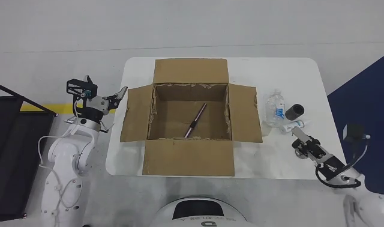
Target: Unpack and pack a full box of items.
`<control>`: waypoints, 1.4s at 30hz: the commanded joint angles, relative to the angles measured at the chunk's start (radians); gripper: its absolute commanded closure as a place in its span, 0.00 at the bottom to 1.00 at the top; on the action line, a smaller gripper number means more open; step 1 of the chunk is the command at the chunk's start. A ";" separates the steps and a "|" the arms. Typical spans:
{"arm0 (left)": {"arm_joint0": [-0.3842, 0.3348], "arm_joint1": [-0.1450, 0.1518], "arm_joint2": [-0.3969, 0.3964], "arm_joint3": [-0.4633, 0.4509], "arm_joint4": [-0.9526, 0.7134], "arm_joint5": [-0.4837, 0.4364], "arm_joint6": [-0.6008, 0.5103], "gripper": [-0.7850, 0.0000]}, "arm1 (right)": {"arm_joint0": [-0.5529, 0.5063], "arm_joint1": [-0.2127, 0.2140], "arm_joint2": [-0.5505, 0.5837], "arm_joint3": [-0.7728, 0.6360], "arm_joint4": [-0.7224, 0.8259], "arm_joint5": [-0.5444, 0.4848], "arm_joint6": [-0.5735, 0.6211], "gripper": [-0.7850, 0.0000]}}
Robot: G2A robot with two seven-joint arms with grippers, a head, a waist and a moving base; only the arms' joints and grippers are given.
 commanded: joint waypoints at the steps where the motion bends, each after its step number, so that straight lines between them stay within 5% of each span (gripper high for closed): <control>1: 0.000 0.000 0.000 0.000 0.000 0.000 0.000 0.00 | 0.003 0.001 0.002 0.001 -0.067 -0.004 -0.026 0.00; 7: 0.000 0.000 0.000 0.000 0.000 0.000 0.000 0.00 | 0.003 0.010 -0.035 0.046 -0.382 0.043 -0.029 0.00; 17: 0.000 0.000 0.000 0.000 0.000 0.000 0.000 0.00 | 0.083 0.025 -0.080 0.171 -0.724 0.231 -0.025 0.15; 21: 0.000 0.000 0.000 0.000 0.000 0.000 0.000 0.00 | 0.117 0.026 -0.097 0.199 -0.811 0.334 -0.024 0.18; 23: 0.000 0.000 0.000 0.000 0.000 0.000 0.000 0.00 | 0.135 0.026 -0.113 0.213 -0.844 0.371 -0.016 0.36; 25: 0.000 0.000 0.000 0.000 0.000 0.000 0.000 0.00 | 0.151 0.027 -0.130 0.227 -0.877 0.406 -0.006 0.39; 29: 0.000 0.000 0.000 0.000 0.000 0.000 0.000 0.00 | 0.188 0.027 -0.167 0.259 -0.938 0.463 0.015 0.31; 32: 0.000 0.000 0.000 0.000 0.000 0.000 0.000 0.00 | 0.214 0.028 -0.180 0.278 -0.961 0.489 0.035 0.51; 42: 0.000 0.000 0.000 0.000 0.000 0.000 0.000 0.00 | 0.261 0.030 -0.214 0.321 -1.043 0.532 0.068 0.54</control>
